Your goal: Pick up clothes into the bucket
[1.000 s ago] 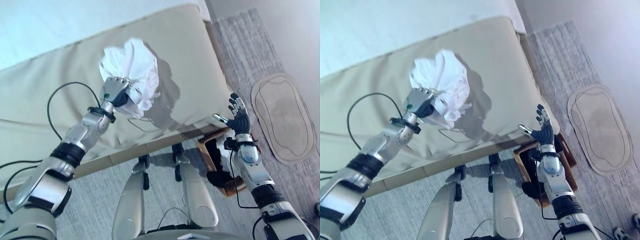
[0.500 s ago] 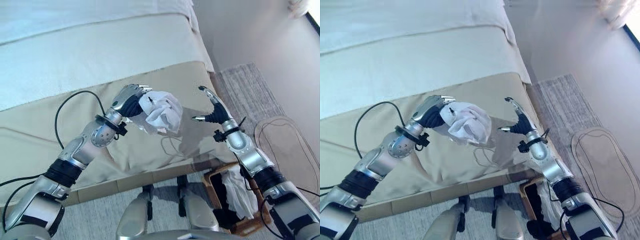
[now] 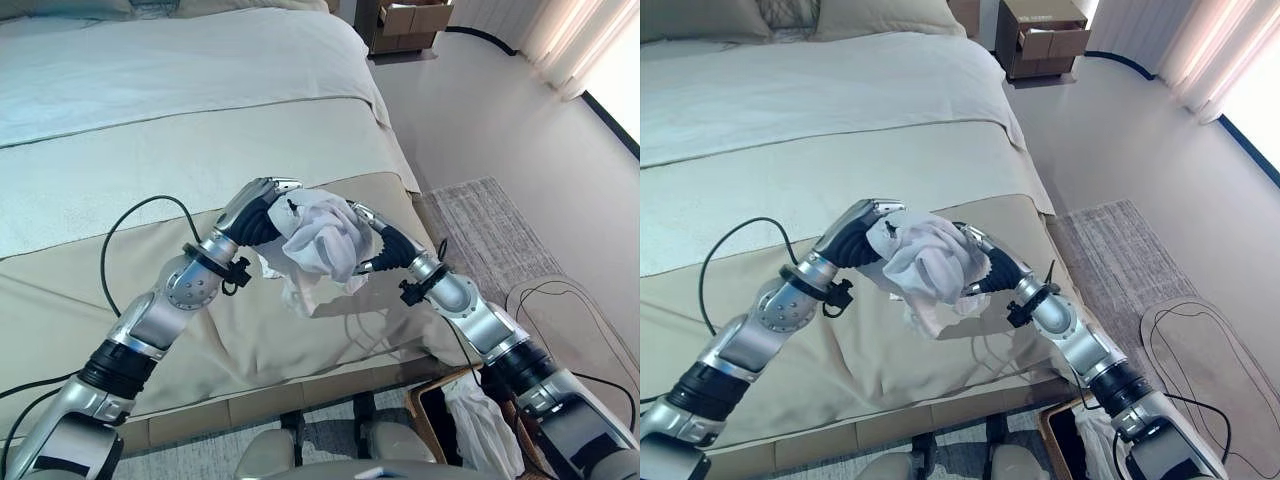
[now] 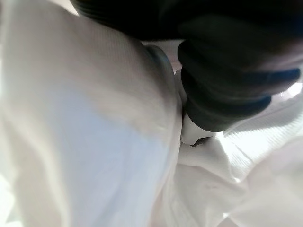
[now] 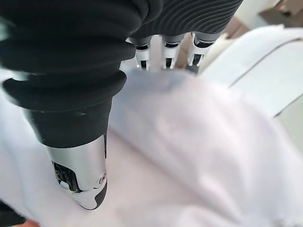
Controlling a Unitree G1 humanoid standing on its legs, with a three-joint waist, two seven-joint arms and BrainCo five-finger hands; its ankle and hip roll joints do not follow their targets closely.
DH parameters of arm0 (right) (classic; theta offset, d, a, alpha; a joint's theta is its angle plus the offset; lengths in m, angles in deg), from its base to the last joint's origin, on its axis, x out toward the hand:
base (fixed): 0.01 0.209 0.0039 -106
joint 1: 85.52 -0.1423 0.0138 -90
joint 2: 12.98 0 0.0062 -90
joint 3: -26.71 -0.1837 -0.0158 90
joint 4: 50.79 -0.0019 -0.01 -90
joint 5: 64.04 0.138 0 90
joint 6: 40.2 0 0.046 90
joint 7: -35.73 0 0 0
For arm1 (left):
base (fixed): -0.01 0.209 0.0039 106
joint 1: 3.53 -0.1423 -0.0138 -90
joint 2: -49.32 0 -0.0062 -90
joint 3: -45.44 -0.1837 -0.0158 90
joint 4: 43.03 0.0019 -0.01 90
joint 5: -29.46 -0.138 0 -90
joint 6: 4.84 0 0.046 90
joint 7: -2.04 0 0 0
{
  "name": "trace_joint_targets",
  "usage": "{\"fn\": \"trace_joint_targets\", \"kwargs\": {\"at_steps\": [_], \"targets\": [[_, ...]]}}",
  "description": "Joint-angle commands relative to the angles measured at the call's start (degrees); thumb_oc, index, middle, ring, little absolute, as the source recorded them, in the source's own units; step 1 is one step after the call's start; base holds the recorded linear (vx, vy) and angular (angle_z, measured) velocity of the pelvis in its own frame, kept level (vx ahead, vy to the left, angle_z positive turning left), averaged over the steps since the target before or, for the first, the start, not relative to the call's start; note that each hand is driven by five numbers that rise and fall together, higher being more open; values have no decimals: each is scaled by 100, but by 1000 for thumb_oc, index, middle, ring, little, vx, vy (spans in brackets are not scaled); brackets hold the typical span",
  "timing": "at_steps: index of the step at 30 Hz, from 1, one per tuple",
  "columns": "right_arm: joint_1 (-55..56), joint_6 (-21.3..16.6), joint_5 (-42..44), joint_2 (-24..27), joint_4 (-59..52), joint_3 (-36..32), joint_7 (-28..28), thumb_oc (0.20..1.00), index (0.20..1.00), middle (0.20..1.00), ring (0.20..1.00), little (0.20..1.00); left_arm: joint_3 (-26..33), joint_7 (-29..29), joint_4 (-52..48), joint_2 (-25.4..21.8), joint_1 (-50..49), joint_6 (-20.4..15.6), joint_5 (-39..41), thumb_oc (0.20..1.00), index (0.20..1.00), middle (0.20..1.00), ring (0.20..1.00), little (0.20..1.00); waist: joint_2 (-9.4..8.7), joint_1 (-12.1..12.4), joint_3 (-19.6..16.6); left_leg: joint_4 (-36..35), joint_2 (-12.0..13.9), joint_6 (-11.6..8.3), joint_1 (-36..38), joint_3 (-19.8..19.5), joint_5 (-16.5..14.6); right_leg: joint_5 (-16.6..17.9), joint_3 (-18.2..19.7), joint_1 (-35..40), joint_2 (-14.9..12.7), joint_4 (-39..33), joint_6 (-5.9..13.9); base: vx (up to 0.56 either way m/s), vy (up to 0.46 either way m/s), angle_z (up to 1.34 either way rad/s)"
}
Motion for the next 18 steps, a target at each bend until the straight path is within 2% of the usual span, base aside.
{"fn": "trace_joint_targets", "kwargs": {"at_steps": [1,9,16,17,18], "targets": [[18,-163,529,-249,-259,316,210,1000,1000,1000,1000,1000,390,41,-475,241,-153,-379,604,200,200,200,200,200,-117,43,-684,332,6,101,-18,41,-322,-49,-69,36,-229,233,316,46,-9,6],[45,-45,1012,-623,-90,477,368,1000,1000,1000,1000,1000,299,-37,-593,361,-207,-355,675,200,200,200,200,200,-107,85,-779,296,12,103,92,8,-350,-98,-113,159,-230,214,315,29,0,4],[-23,53,1088,-1002,273,582,185,1000,1000,1000,1000,1000,154,-75,-802,556,-265,-280,804,200,200,200,200,200,-99,121,-804,300,5,120,101,5,-357,-91,-122,180,-240,201,316,0,0,0],[-56,61,1046,-1027,269,594,154,884,884,884,884,884,124,-85,-862,624,-259,-267,877,200,200,200,200,200,-98,127,-816,310,-3,124,100,0,-363,-95,-126,189,-243,201,314,0,0,0],[-65,69,1057,-1033,284,596,154,200,200,200,200,200,97,-93,-860,649,-250,-257,889,200,200,200,200,200,-97,125,-820,317,-4,127,98,-3,-366,-97,-126,190,-243,205,315,0,0,0]]}}
